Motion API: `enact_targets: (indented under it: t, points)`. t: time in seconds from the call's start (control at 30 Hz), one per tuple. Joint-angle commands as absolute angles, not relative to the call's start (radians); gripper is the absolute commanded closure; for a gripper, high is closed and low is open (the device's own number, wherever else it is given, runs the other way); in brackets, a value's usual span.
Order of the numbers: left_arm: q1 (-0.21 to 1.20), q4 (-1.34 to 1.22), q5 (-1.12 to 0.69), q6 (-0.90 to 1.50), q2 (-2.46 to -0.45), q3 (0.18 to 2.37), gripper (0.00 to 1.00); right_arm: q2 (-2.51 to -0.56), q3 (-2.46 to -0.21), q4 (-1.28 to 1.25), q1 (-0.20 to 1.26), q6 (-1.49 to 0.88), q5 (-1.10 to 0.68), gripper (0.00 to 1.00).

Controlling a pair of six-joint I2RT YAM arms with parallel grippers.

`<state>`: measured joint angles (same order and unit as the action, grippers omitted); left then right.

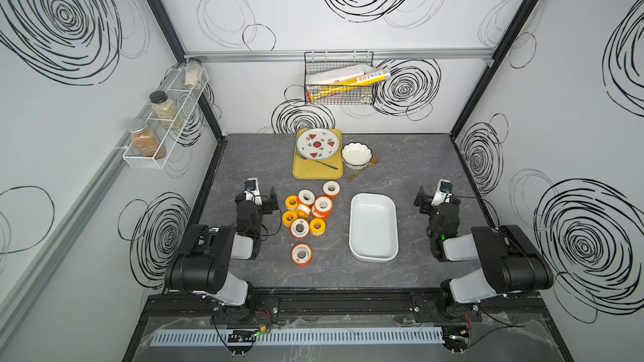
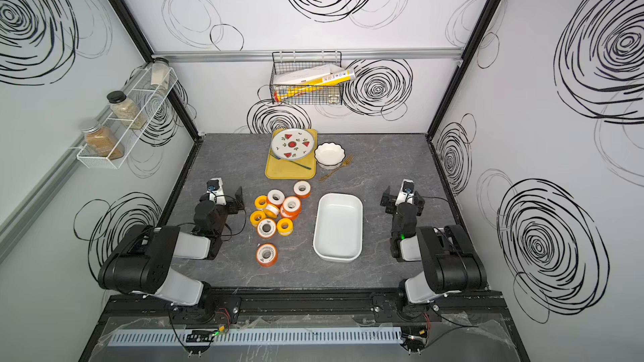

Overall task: Put the sealing tape into the storage box
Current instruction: Adjust the storage box at the center of the board.

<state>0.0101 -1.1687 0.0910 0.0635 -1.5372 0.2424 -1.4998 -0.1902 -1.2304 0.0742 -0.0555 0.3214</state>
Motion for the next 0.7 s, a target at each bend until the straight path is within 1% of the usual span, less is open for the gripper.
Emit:
enact_targets:
  t: [0.0,0.57,0.67]
  points:
    - [0.008,-1.209,0.093,0.067,-1.531,0.260,0.01,-1.487,-0.195,-1.242,0.070,-0.053,0.322,0.00]
    - [-0.001,-1.202,0.073,0.071,-1.532,0.264,0.01,-1.490,-0.198,-1.237,0.071,-0.052,0.323,0.00]
    - [-0.016,-1.202,0.046,0.079,-1.530,0.263,0.01,-1.491,-0.199,-1.235,0.071,-0.054,0.323,0.00]
